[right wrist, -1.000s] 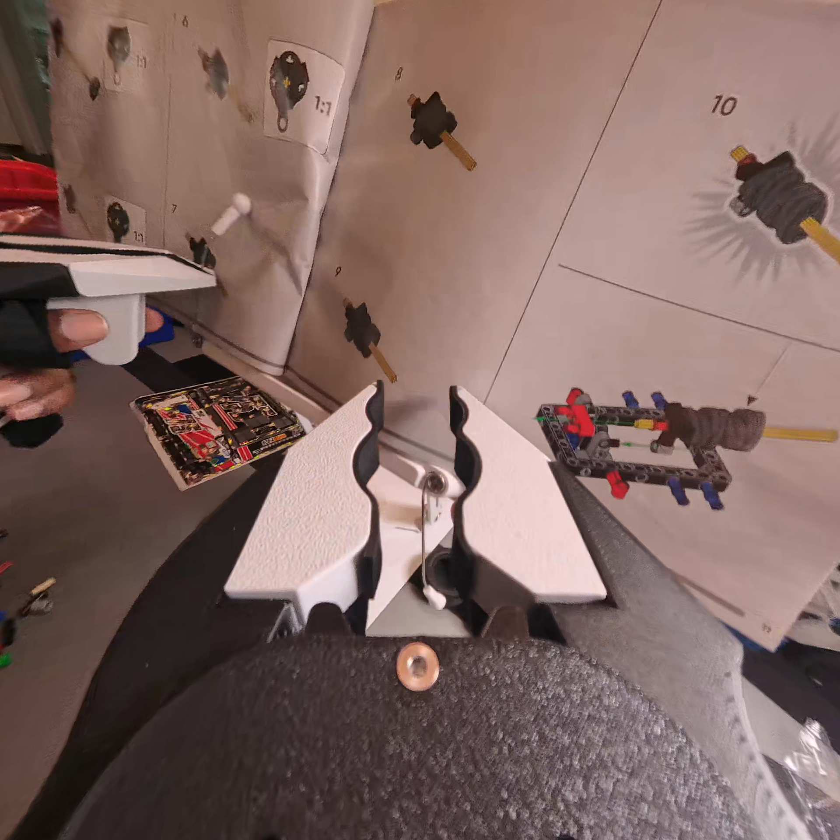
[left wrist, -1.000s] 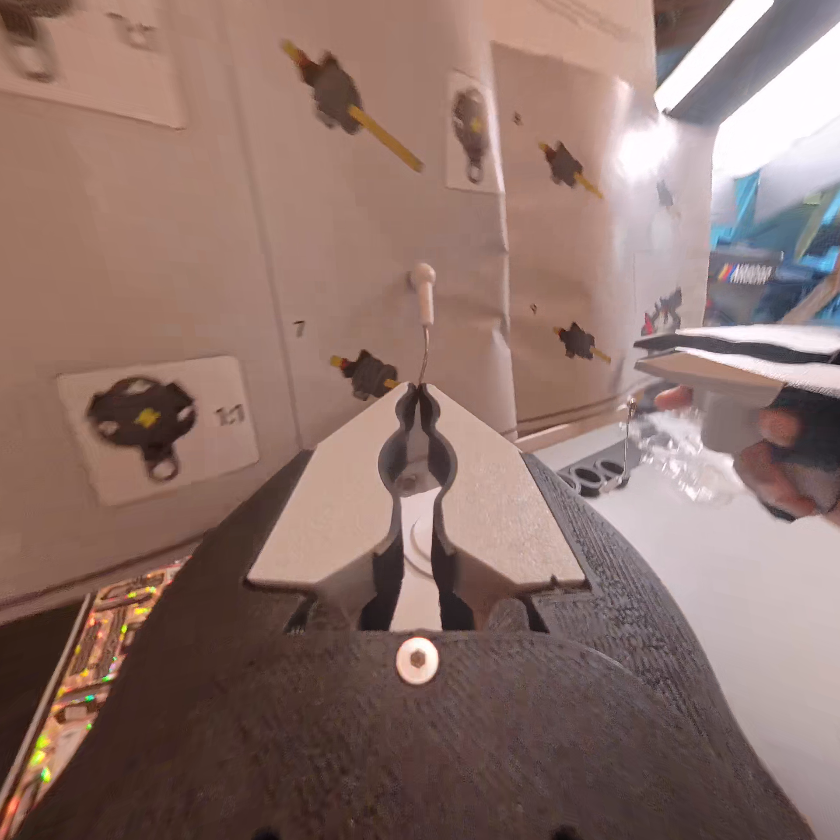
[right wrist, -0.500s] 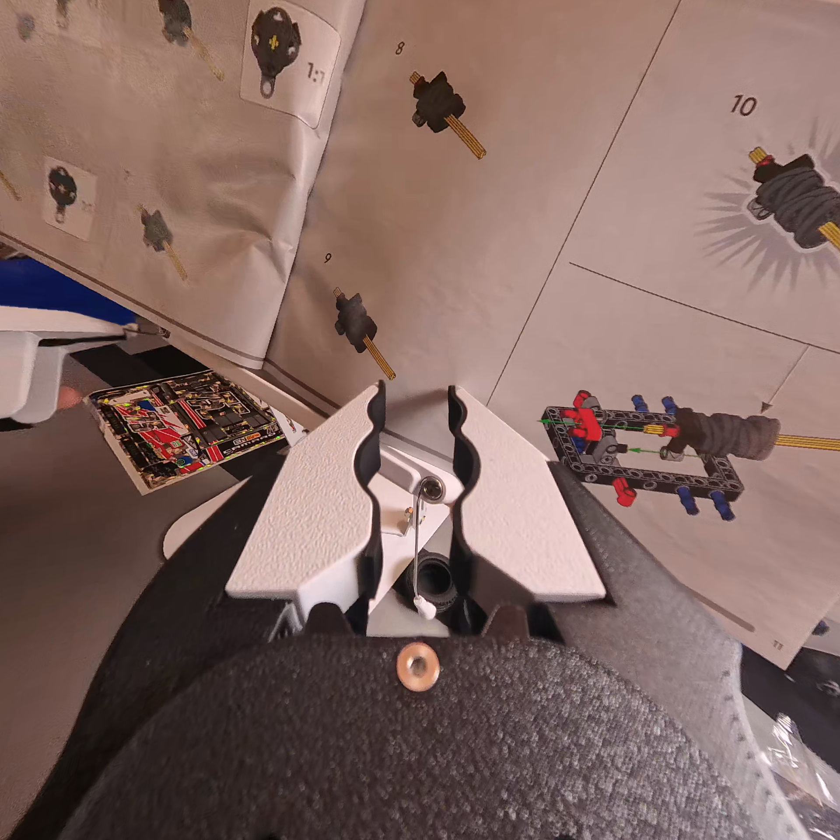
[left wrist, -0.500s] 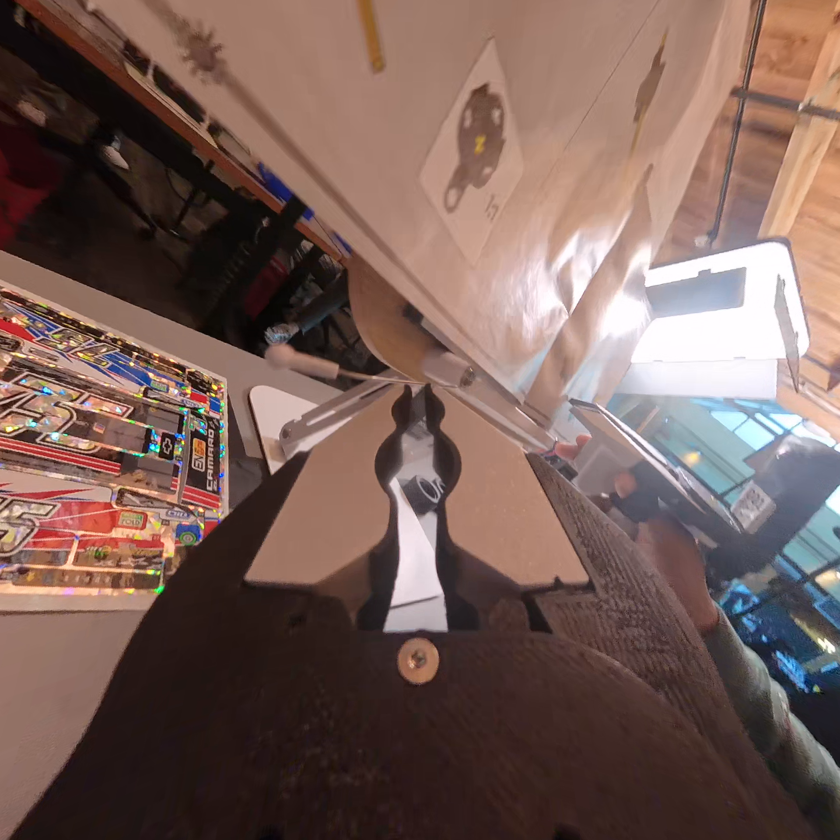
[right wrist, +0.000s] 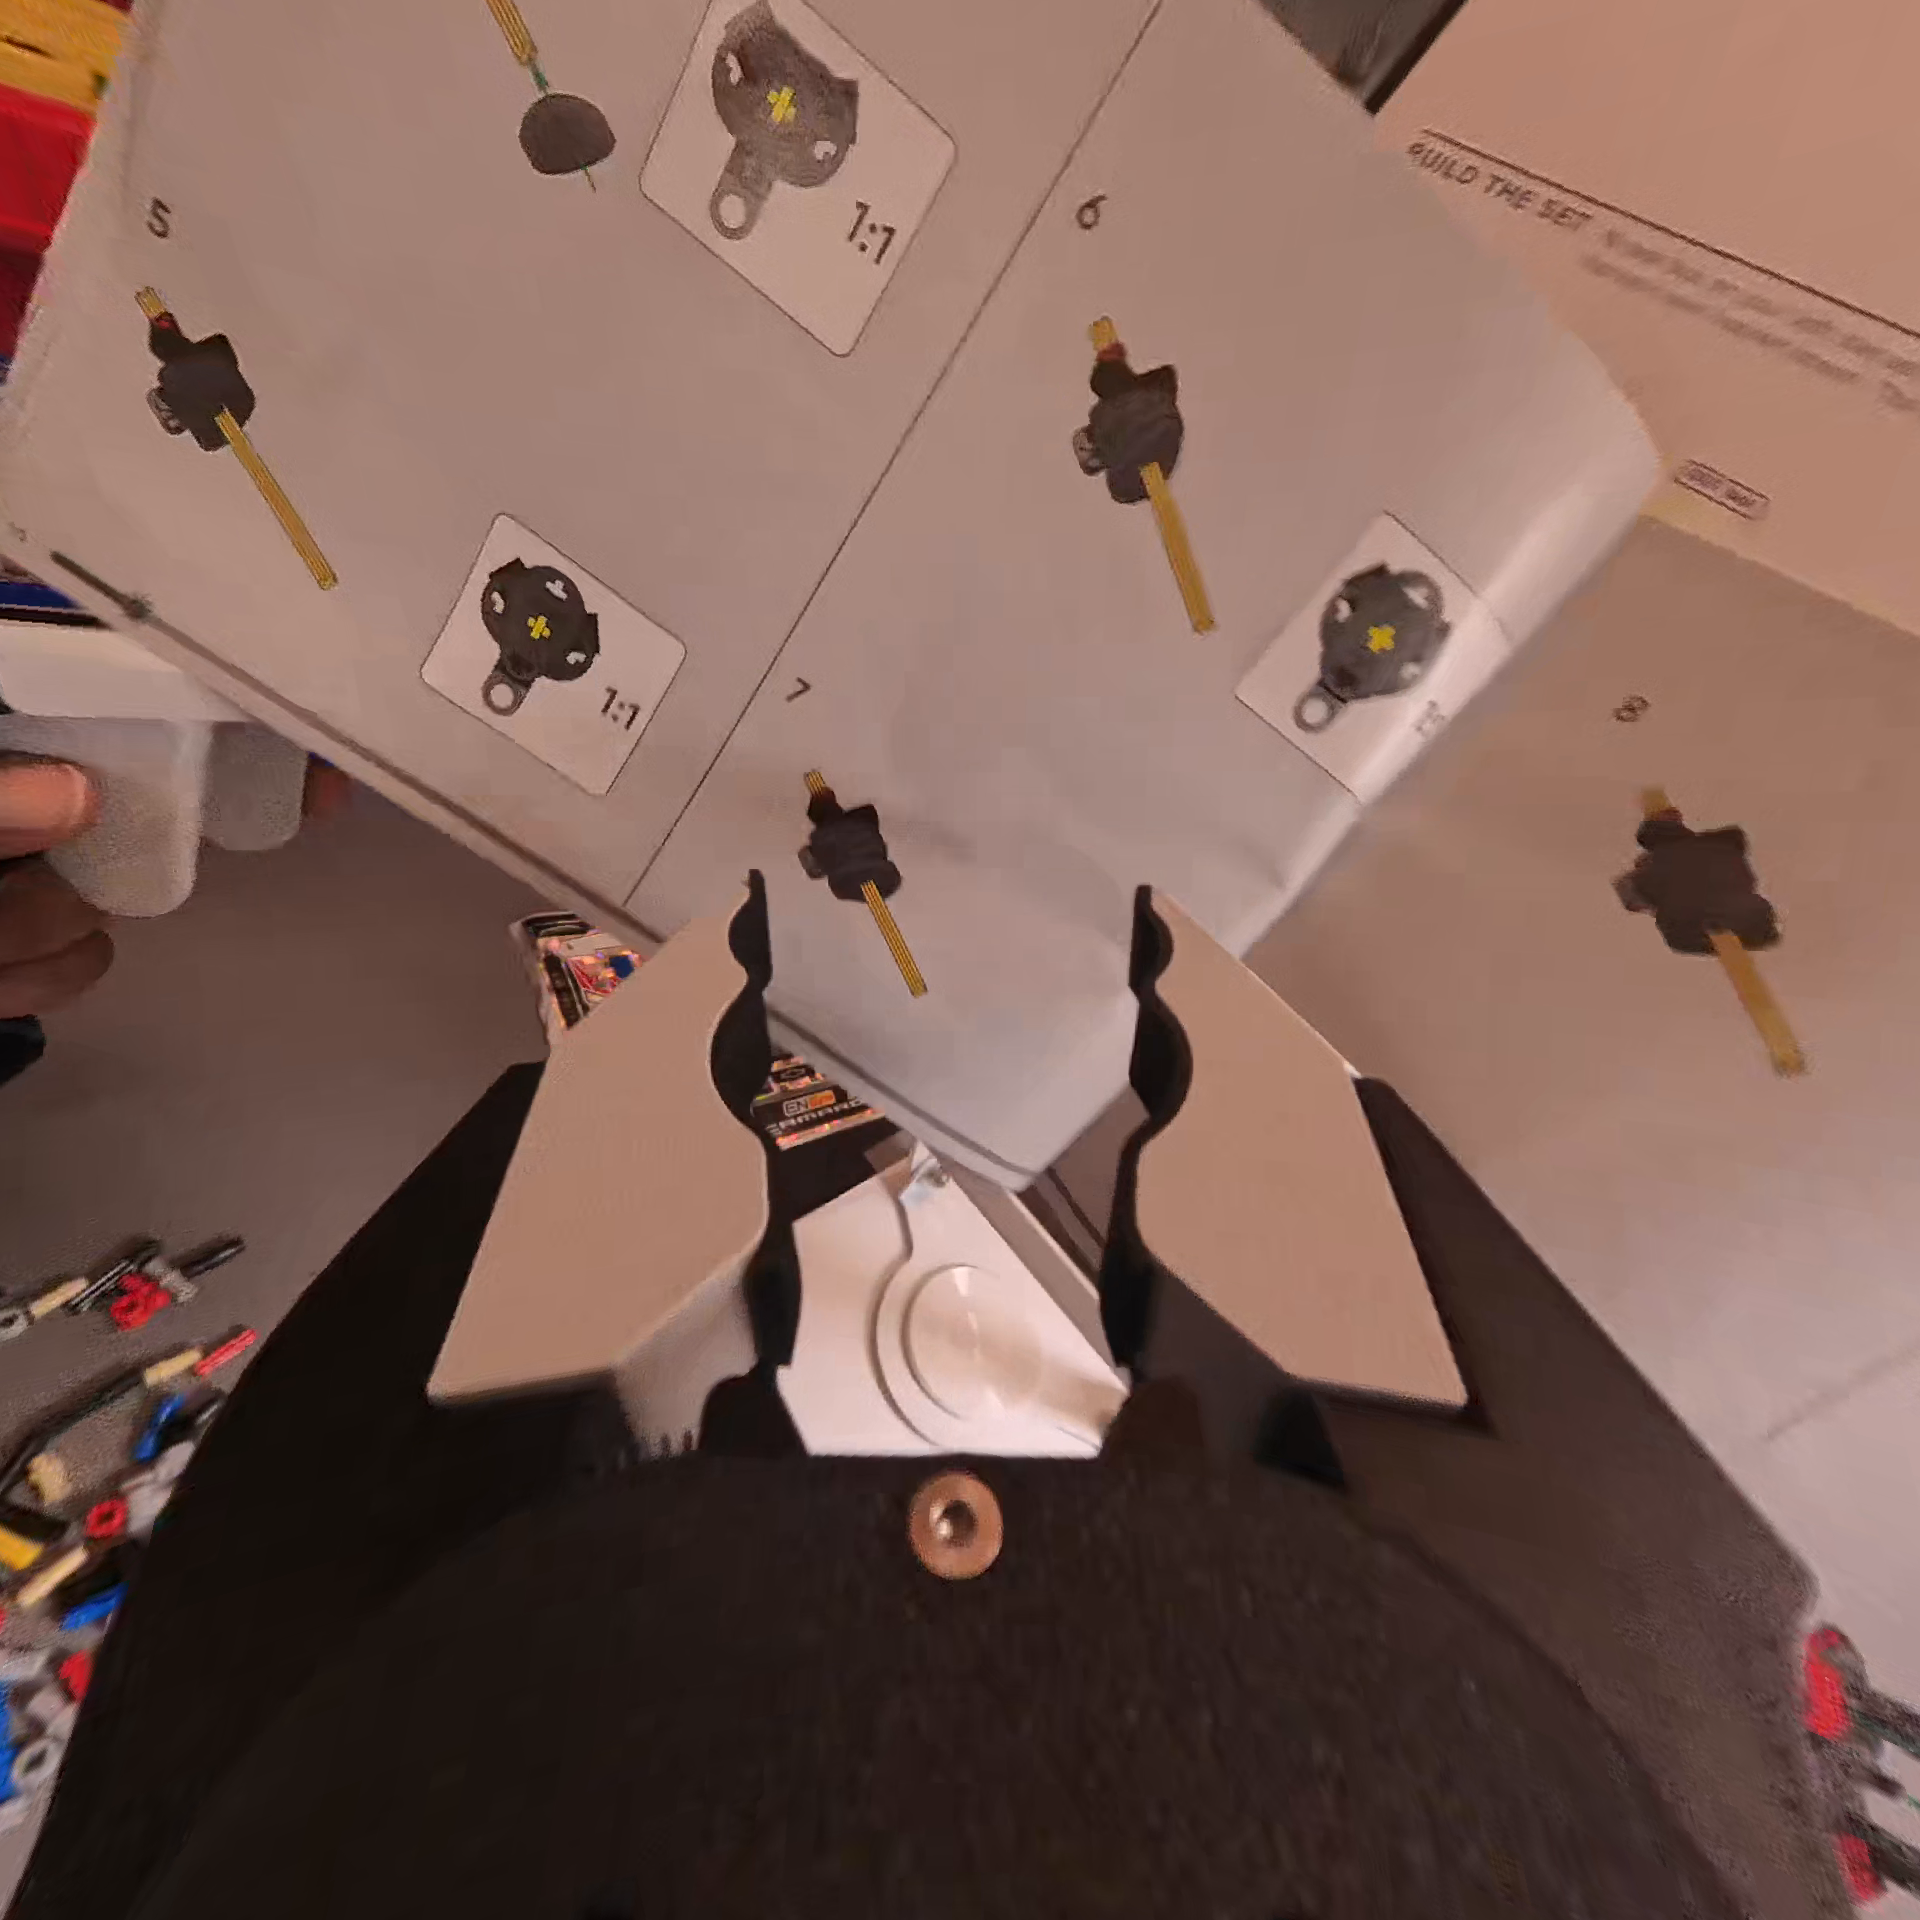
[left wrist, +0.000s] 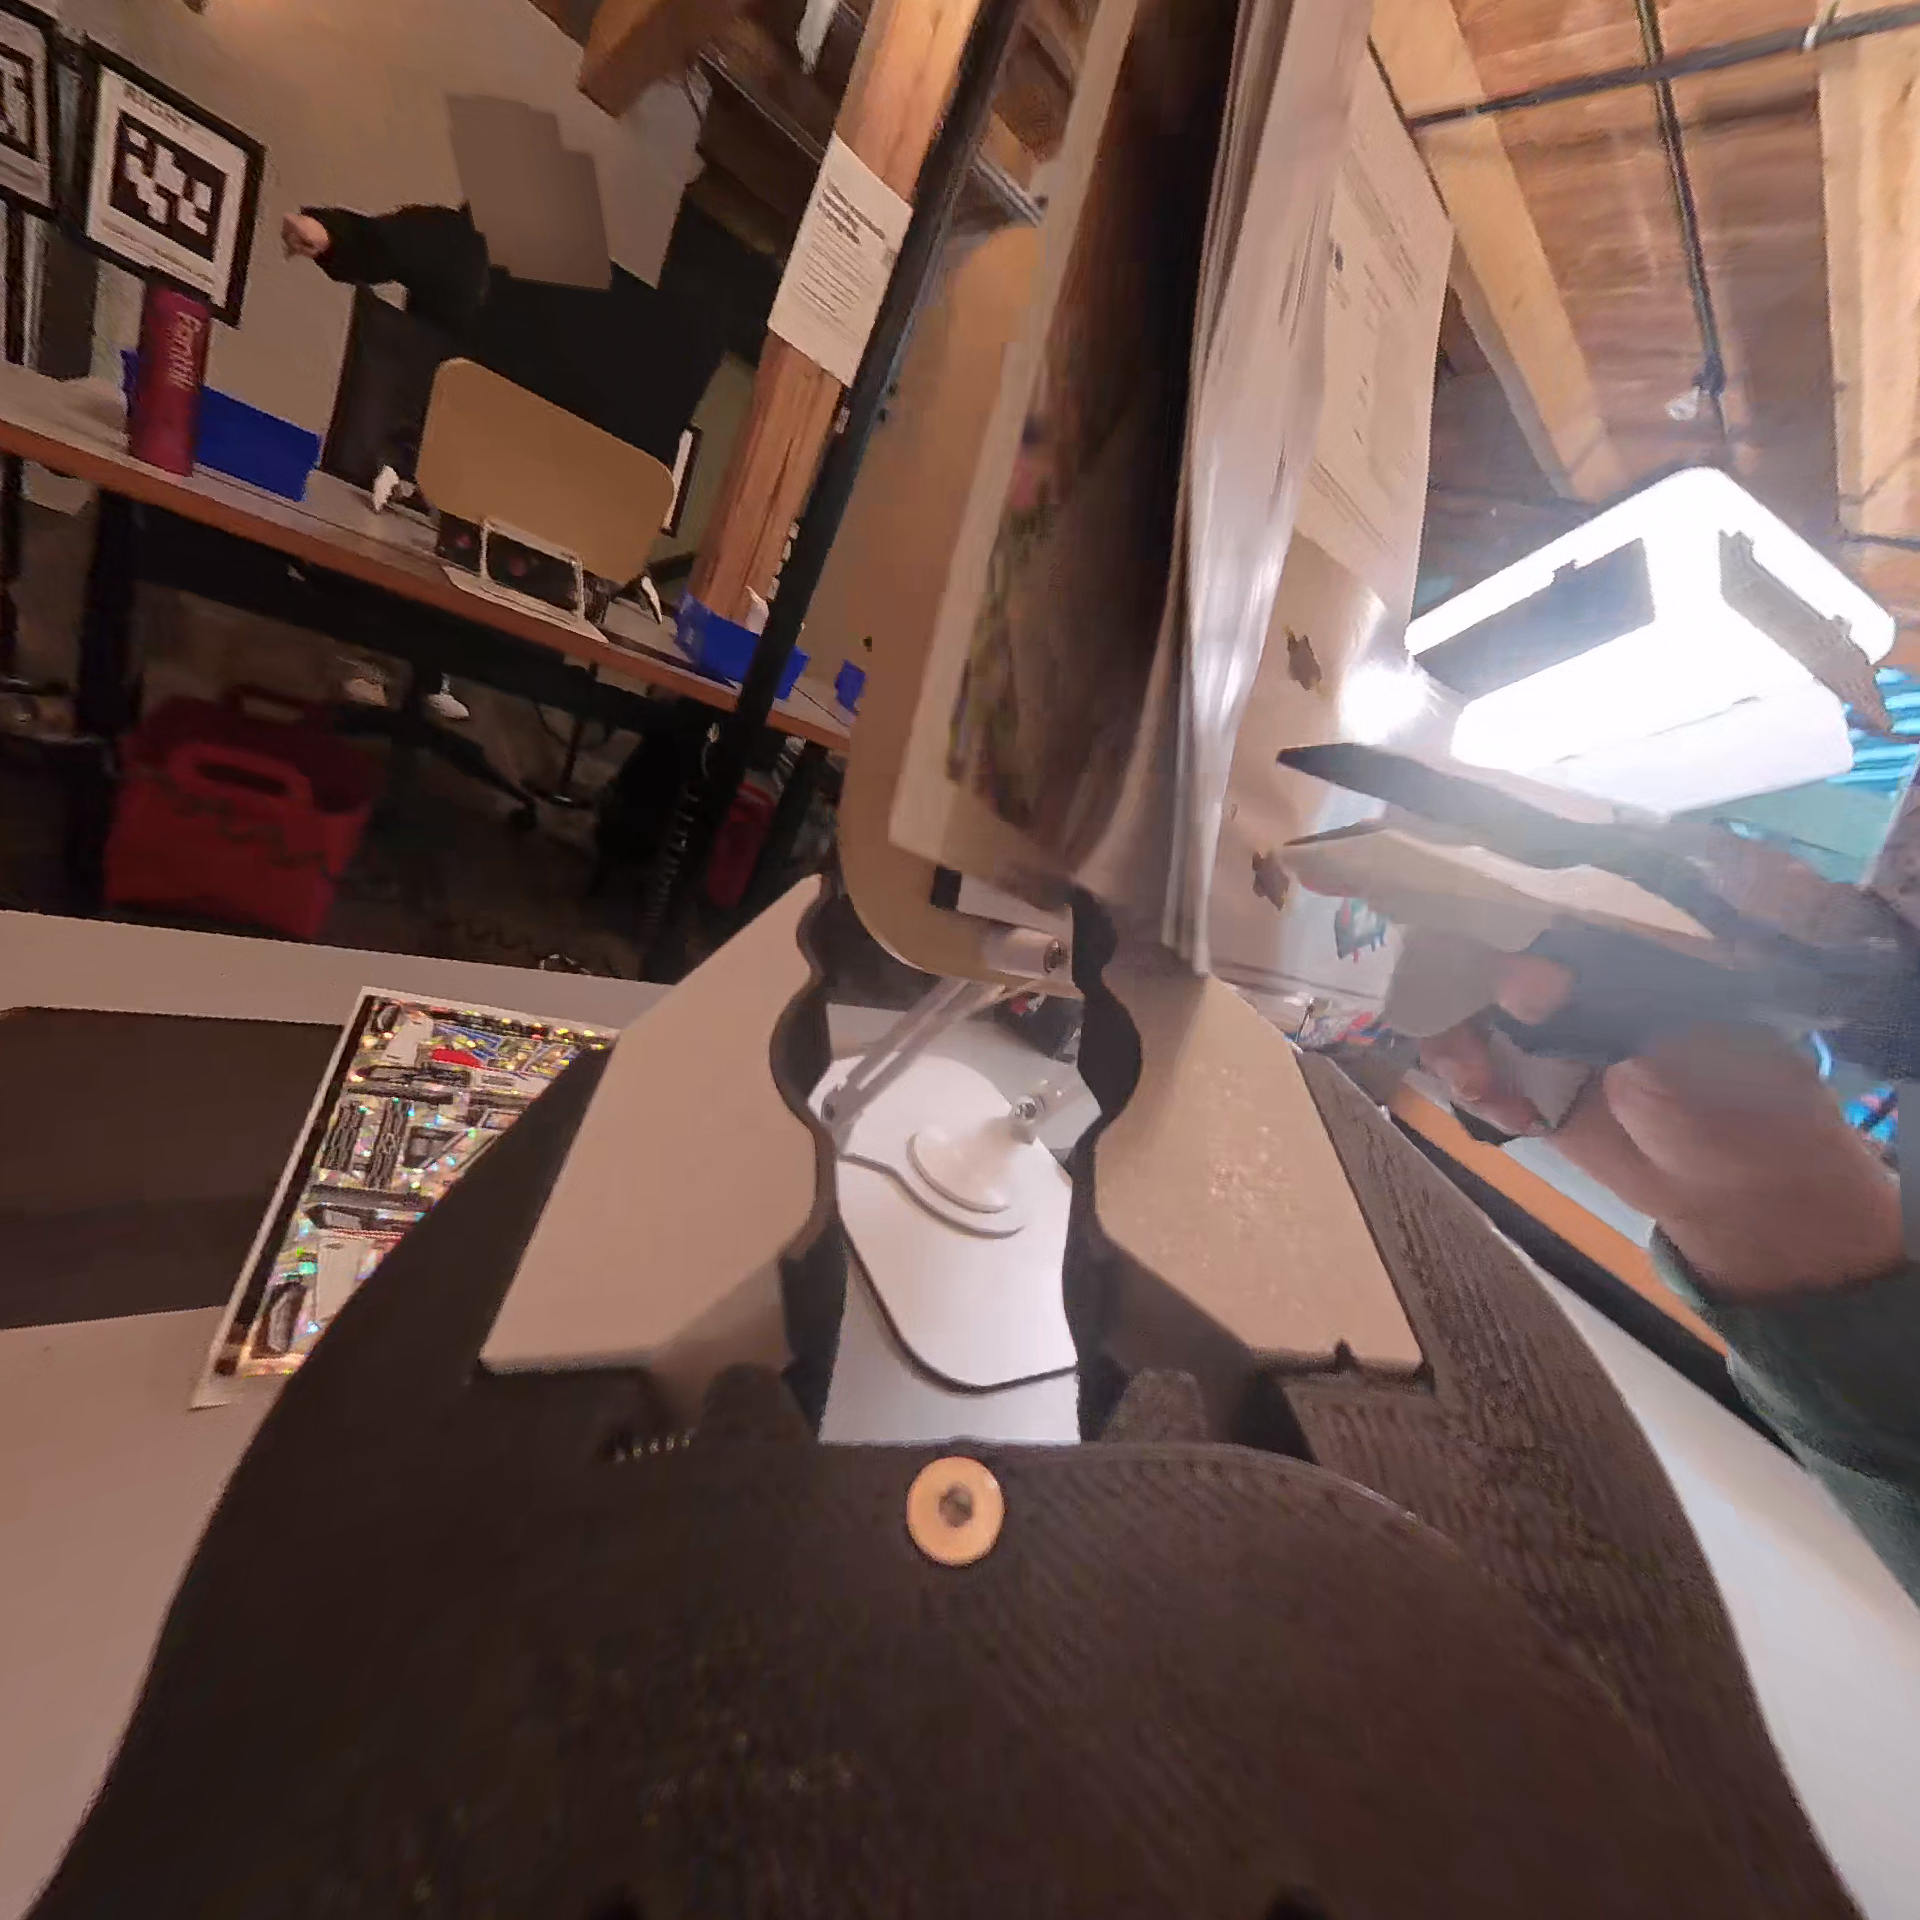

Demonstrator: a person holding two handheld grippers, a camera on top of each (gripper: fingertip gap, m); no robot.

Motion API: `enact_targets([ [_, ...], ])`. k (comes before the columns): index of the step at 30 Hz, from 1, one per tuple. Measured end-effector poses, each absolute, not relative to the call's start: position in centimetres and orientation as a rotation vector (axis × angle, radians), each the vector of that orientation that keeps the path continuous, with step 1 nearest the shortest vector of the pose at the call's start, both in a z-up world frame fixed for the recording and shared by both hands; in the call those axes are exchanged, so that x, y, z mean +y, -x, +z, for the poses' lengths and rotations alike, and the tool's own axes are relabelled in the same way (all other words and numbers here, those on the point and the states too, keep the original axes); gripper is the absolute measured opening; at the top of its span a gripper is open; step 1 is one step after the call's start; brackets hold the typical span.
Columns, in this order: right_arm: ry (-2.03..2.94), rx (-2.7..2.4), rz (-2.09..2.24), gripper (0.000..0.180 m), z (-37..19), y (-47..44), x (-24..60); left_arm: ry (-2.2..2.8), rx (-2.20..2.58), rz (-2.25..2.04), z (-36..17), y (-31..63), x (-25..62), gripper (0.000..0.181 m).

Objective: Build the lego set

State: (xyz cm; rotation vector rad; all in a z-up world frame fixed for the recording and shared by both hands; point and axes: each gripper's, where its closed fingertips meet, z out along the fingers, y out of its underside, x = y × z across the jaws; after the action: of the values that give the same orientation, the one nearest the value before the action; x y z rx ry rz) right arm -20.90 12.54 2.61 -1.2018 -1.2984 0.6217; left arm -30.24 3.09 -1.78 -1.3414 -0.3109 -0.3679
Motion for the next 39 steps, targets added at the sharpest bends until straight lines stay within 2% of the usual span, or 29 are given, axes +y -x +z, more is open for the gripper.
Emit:
enact_targets([
  [4, 1.243, -1.263, 0.399, 0.081, 2.1, 24.1, 14.5, 1.279, -0.319, -0.335, -0.3, 32.3, 1.2, 0.044],
  [6, 1.236, -1.227, 0.319, 0.074, 1.9, 24.5, 15.4, 1.272, -0.329, -0.258, 0.2, 33.6, 0.2, 0.042],
  [9, 1.174, -1.172, 0.225, 0.054, 2.2, 24.2, 16.5, 1.227, -0.373, -0.124, 1.6, 36.2, -1.8, 0.040],
  [13, 1.108, -1.141, 0.142, 0.034, 2.5, 23.5, 17.5, 1.256, -0.268, -0.009, 3.1, 35.3, -2.2, 0.040],
  [17, 1.079, -1.121, 0.136, 0.028, 2.8, 22.6, 17.8, 1.389, -0.106, 0.050, 2.1, 32.2, 0.9, 0.048],
  [19, 1.073, -1.096, 0.147, 0.037, 3.3, 22.1, 17.7, 1.448, -0.068, 0.047, 1.1, 31.3, 2.7, 0.053],
  [23, 1.110, -1.044, 0.183, 0.076, 4.2, 22.1, 18.2, 1.447, -0.080, 0.013, 1.1, 30.8, 4.8, 0.057],
  [24, 1.139, -1.054, 0.177, 0.080, 3.8, 22.5, 18.5, 1.442, -0.082, 0.006, 1.3, 30.8, 5.2, 0.058],
  [26, 1.125, -1.063, 0.131, 0.076, 3.6, 22.9, 19.1, 1.433, -0.077, 0.002, 1.8, 30.6, 5.6, 0.059],
  [32, 1.085, -1.039, 0.136, 0.040, 3.9, 22.0, 19.4, 1.436, -0.055, 0.056, 1.9, 31.5, 5.8, 0.061],
  [38, 1.119, -1.045, 0.275, 0.000, 4.5, 20.3, 19.6, 1.428, -0.061, 0.057, 2.6, 32.1, 7.1, 0.079],
  [39, 1.127, -1.076, 0.323, 0.000, 4.4, 20.2, 19.5, 1.427, -0.053, 0.062, 2.8, 32.0, 7.5, 0.082],
])
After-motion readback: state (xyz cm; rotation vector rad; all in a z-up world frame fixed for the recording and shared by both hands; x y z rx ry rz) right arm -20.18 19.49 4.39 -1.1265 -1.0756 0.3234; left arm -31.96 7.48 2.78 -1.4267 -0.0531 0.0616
